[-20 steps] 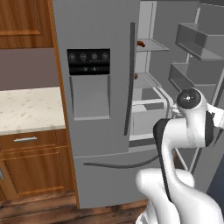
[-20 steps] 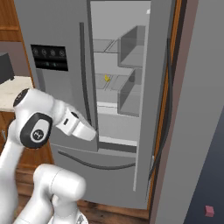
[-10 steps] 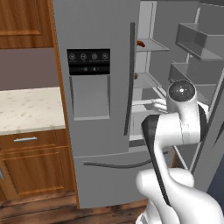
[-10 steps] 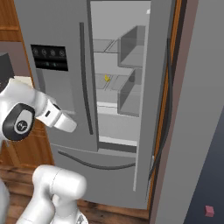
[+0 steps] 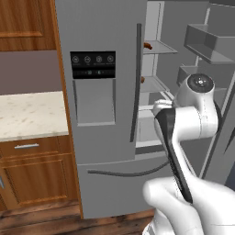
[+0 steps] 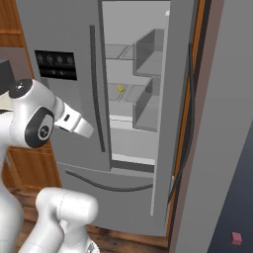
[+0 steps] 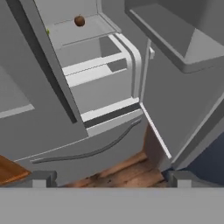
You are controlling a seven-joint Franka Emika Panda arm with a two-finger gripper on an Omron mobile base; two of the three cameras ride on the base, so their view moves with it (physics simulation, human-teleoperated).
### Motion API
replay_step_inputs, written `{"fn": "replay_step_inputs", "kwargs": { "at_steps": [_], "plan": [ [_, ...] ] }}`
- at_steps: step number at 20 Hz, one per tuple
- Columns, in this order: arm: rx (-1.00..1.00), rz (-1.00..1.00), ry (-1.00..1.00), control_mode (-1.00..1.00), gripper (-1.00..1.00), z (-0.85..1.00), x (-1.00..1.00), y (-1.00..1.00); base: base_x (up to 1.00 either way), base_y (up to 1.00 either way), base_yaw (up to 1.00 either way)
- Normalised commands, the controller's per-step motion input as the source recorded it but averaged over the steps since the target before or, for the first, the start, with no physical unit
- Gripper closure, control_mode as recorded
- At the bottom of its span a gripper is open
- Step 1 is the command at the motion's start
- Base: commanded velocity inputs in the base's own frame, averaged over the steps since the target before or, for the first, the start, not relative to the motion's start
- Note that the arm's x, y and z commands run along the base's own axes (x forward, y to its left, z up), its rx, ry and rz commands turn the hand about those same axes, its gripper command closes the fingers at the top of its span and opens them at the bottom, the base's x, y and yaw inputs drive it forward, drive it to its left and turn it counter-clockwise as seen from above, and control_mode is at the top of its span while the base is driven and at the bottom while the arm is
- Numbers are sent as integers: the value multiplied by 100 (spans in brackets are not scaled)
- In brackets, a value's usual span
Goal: Open the fridge, remove the apple, lemon wedge, and chicken drumstick, and place them on any counter.
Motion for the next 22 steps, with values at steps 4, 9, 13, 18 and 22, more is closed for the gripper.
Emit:
{"fn": "replay_step_inputs", "kwargs": {
  "at_steps": [4, 9, 13, 18, 22],
  "plan": [
    [0, 0, 1, -100, -100, -4, 37, 7, 0, 0, 0],
    [0, 13, -8, -100, -100, 0, 50, 20, 0, 0, 0],
    [0, 27, -13, -100, -100, 15, 66, 12, 0, 0, 0],
    [0, 27, -17, -100, -100, 33, 65, 6, 0, 0, 0],
    [0, 10, -19, -100, -100, 44, 50, 11, 0, 0, 0]
  ]
}}
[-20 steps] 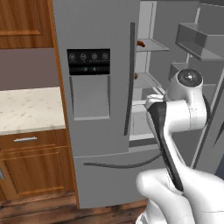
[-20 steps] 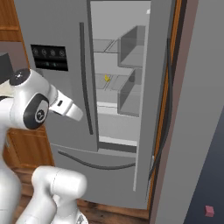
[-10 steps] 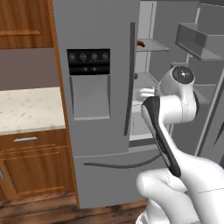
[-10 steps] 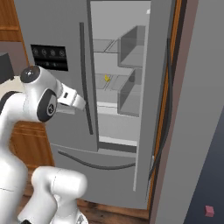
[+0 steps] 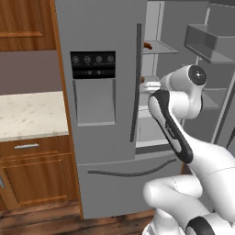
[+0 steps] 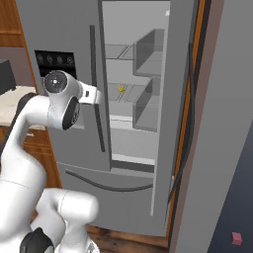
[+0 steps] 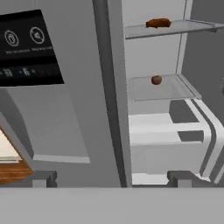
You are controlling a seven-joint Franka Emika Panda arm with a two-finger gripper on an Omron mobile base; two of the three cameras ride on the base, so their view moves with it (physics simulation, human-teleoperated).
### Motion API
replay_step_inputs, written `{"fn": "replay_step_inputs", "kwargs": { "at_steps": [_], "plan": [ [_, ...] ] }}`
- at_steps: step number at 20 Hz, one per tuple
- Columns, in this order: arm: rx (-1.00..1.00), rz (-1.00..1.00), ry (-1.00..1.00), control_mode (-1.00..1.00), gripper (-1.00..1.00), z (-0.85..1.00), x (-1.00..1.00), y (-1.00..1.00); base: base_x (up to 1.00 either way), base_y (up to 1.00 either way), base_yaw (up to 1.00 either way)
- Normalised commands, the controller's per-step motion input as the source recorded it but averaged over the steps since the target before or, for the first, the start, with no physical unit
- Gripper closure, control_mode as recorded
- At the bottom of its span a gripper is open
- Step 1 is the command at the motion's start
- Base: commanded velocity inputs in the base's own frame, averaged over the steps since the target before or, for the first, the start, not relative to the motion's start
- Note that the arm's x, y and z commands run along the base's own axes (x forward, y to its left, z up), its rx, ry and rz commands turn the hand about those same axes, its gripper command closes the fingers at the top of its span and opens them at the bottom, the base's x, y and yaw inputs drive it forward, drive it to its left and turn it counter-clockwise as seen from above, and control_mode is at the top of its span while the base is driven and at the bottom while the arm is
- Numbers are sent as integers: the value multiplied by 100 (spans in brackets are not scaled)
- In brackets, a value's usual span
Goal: Open the fridge, remove the apple, lemon wedge, and chicken drumstick, and place them on any counter.
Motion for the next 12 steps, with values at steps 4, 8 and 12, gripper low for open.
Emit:
{"fn": "replay_step_inputs", "kwargs": {
  "at_steps": [4, 8, 12],
  "plan": [
    [-2, 1, -9, -100, -100, 43, 51, 17, 0, 0, 0],
    [-5, -9, 0, -100, -100, 25, 43, 20, 0, 0, 0],
    [-2, -11, 0, -100, -100, 19, 48, 4, 0, 0, 0]
  ]
}}
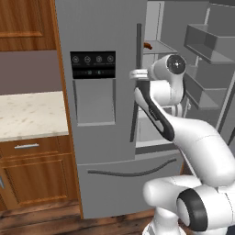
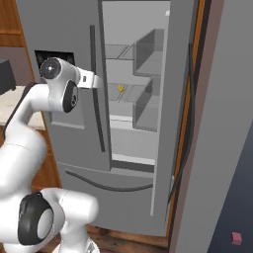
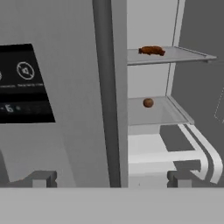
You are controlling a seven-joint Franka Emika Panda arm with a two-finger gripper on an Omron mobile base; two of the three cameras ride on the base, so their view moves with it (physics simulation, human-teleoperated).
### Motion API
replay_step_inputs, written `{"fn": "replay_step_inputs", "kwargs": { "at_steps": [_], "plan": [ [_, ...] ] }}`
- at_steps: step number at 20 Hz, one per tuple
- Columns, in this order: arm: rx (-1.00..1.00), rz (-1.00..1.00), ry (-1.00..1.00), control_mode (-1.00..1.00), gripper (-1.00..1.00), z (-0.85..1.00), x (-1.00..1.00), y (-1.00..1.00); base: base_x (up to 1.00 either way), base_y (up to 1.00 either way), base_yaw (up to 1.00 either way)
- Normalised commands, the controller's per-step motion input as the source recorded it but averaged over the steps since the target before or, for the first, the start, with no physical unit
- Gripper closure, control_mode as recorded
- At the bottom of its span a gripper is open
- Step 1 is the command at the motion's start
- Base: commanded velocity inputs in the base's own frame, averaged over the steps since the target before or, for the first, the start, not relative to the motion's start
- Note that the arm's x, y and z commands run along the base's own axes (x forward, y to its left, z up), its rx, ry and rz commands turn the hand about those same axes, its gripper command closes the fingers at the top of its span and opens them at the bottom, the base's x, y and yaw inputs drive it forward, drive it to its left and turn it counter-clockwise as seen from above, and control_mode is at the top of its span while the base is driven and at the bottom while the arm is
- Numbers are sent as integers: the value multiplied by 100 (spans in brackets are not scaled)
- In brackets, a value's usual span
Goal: Open the fridge, remove the apple, lemon wedge, and chicken drumstick, and place them on any counter.
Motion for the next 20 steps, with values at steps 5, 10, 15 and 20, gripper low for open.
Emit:
{"fn": "replay_step_inputs", "kwargs": {
  "at_steps": [5, 10, 15, 20],
  "plan": [
    [0, -4, -1, -100, -100, 5, 57, 0, 0, 0, 0],
    [0, 0, 0, -100, -100, 0, 52, 0, 0, 0, 0],
    [0, 0, -8, -100, -100, 0, 55, 0, 0, 0, 0],
    [0, 0, -3, -100, -100, 0, 61, 0, 0, 0, 0]
  ]
}}
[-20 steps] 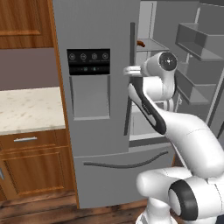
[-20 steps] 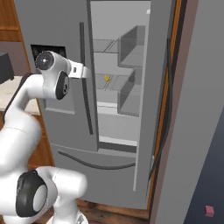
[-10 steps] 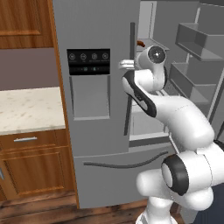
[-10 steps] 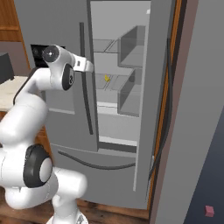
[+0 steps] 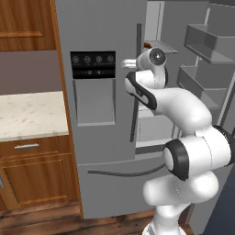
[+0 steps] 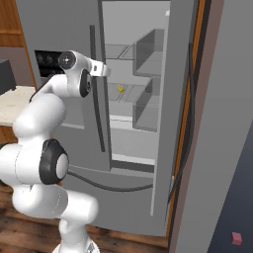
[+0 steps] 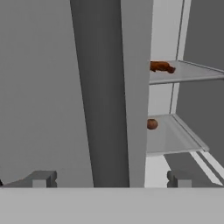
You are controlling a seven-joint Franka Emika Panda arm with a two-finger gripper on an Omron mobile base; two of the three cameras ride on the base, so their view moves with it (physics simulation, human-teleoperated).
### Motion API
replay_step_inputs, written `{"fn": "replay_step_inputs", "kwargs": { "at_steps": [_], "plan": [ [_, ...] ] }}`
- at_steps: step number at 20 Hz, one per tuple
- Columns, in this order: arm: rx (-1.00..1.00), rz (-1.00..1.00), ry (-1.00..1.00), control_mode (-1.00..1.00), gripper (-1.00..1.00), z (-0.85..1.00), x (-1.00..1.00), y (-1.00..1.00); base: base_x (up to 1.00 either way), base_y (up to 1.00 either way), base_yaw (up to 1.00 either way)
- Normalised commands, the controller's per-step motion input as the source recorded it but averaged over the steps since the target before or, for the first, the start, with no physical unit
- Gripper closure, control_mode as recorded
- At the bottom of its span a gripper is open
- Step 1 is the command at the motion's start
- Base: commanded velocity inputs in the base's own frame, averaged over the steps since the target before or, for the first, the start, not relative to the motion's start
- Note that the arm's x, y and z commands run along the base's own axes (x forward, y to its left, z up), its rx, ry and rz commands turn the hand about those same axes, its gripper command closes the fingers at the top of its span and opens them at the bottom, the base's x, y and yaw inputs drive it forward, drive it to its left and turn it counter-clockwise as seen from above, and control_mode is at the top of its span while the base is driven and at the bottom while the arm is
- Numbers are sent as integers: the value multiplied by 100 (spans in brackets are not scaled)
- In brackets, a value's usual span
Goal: Open the fridge, remove the apple, lemon wedge, and chicken drumstick, and place them on any counter.
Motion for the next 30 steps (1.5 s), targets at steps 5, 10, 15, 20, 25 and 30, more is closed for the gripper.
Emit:
{"fn": "replay_step_inputs", "kwargs": {
  "at_steps": [5, 10, 15, 20, 25, 30],
  "plan": [
    [0, 0, 0, -100, -100, 0, 70, 0, 0, 0, 0],
    [0, 0, 0, -100, -100, 0, 71, 0, 0, 0, 0],
    [0, 0, 0, -100, 100, 0, 63, 0, 0, 0, 0],
    [0, -4, 4, -100, 100, 0, 30, 0, 0, 0, 0],
    [0, 0, 0, -100, 100, 0, 0, 0, 0, 0, 0],
    [0, -2, 0, -100, 100, 0, -8, 0, 0, 0, 0]
  ]
}}
